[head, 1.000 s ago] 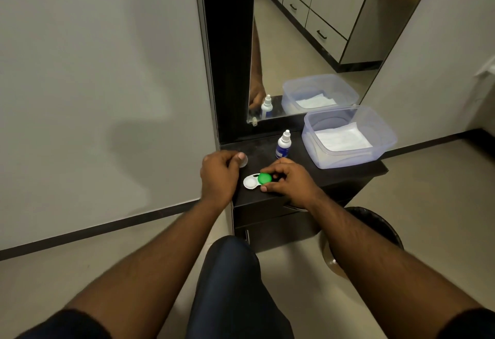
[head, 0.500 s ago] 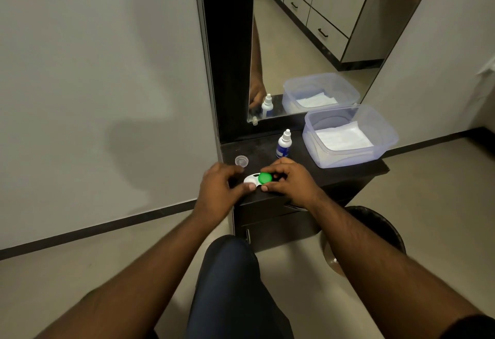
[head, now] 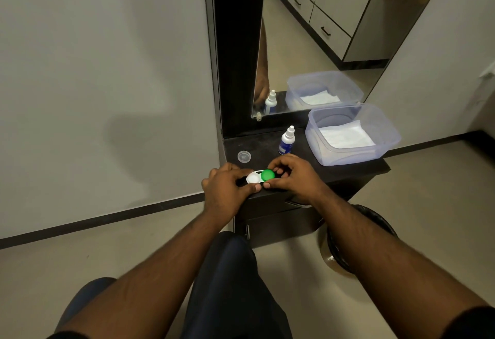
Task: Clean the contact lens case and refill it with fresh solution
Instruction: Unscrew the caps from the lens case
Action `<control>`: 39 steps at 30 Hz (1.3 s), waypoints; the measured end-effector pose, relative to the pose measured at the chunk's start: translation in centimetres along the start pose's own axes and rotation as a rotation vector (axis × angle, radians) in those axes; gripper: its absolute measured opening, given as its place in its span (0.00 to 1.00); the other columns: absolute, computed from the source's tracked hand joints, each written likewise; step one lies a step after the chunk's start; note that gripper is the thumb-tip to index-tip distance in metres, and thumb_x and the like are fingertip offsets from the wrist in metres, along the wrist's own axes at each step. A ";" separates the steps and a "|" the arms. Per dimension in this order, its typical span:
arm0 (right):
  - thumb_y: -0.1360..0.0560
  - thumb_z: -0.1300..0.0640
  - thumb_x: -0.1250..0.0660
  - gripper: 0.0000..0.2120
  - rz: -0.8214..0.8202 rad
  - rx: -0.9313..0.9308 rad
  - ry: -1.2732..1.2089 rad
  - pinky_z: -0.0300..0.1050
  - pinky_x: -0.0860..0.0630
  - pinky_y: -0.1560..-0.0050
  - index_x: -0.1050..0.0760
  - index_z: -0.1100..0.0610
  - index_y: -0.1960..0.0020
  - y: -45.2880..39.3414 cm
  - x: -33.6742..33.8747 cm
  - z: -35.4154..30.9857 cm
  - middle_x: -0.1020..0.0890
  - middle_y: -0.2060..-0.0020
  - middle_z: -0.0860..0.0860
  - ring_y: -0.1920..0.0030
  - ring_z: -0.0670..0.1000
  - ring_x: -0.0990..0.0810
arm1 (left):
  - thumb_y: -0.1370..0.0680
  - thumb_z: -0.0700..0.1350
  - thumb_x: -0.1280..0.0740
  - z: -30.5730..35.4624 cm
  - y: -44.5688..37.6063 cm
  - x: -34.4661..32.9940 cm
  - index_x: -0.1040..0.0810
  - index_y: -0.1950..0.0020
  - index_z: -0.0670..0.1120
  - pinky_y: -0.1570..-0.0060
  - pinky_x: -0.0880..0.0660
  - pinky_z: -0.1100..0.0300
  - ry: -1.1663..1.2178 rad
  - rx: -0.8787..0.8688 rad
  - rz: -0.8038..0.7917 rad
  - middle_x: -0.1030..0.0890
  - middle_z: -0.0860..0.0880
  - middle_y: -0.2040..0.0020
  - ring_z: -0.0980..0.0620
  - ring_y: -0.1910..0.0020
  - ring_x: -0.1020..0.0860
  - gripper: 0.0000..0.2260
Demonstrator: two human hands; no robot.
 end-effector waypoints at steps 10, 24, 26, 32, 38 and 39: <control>0.35 0.56 0.22 0.17 -0.070 0.171 0.220 0.29 0.29 0.60 0.18 0.55 0.47 -0.3 0.1 -1.7 0.22 0.62 0.41 0.62 0.40 0.24 | 0.27 0.58 0.30 0.3 -0.3 -0.5 0.22 0.37 0.58 0.48 0.39 0.54 -0.055 0.013 -0.061 0.26 0.57 0.46 0.52 0.43 0.32 0.19; 0.35 0.55 0.22 0.27 -0.176 0.163 0.105 0.32 0.27 0.54 0.24 0.50 0.37 -0.8 -0.3 -0.6 0.24 0.53 0.44 0.56 0.42 0.24 | 0.28 0.60 0.31 0.1 -0.4 -0.4 0.23 0.36 0.60 0.50 0.39 0.54 -0.075 0.021 -0.060 0.26 0.57 0.46 0.52 0.43 0.31 0.20; 0.34 0.59 0.23 0.27 -0.152 0.157 0.044 0.34 0.25 0.55 0.25 0.50 0.37 -0.6 -0.3 -0.6 0.22 0.53 0.47 0.57 0.43 0.24 | 0.28 0.60 0.30 0.0 -0.4 -0.3 0.23 0.37 0.60 0.49 0.39 0.54 -0.068 0.028 -0.059 0.26 0.58 0.47 0.52 0.44 0.31 0.20; 0.33 0.62 0.24 0.24 -0.232 0.153 -0.027 0.37 0.23 0.48 0.23 0.52 0.39 -0.3 -0.2 -1.1 0.21 0.45 0.46 0.48 0.44 0.22 | 0.28 0.61 0.31 0.2 -0.4 -0.3 0.22 0.38 0.61 0.51 0.41 0.55 -0.080 0.019 -0.061 0.29 0.59 0.50 0.53 0.44 0.32 0.19; 0.30 0.62 0.28 0.22 -0.264 0.287 0.221 0.37 0.27 0.45 0.24 0.49 0.37 -0.2 -0.7 -2.4 0.21 0.44 0.45 0.44 0.43 0.24 | 0.28 0.61 0.31 0.3 -0.3 -0.1 0.22 0.38 0.61 0.49 0.39 0.53 -0.077 0.024 -0.070 0.25 0.56 0.46 0.52 0.43 0.31 0.19; 0.29 0.63 0.29 0.24 -0.318 0.291 0.268 0.39 0.28 0.41 0.26 0.48 0.35 -0.1 -0.8 -2.5 0.22 0.41 0.45 0.41 0.43 0.25 | 0.28 0.61 0.31 0.3 -0.3 -0.1 0.22 0.38 0.61 0.49 0.39 0.53 -0.076 0.023 -0.070 0.25 0.56 0.46 0.52 0.43 0.31 0.19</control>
Point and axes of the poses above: each hand's wrist, its own y-axis away from the middle knuckle, its own x-axis out of the back of the hand, z = x × y, the point moved 8 cm from there along -y, towards the middle knuckle
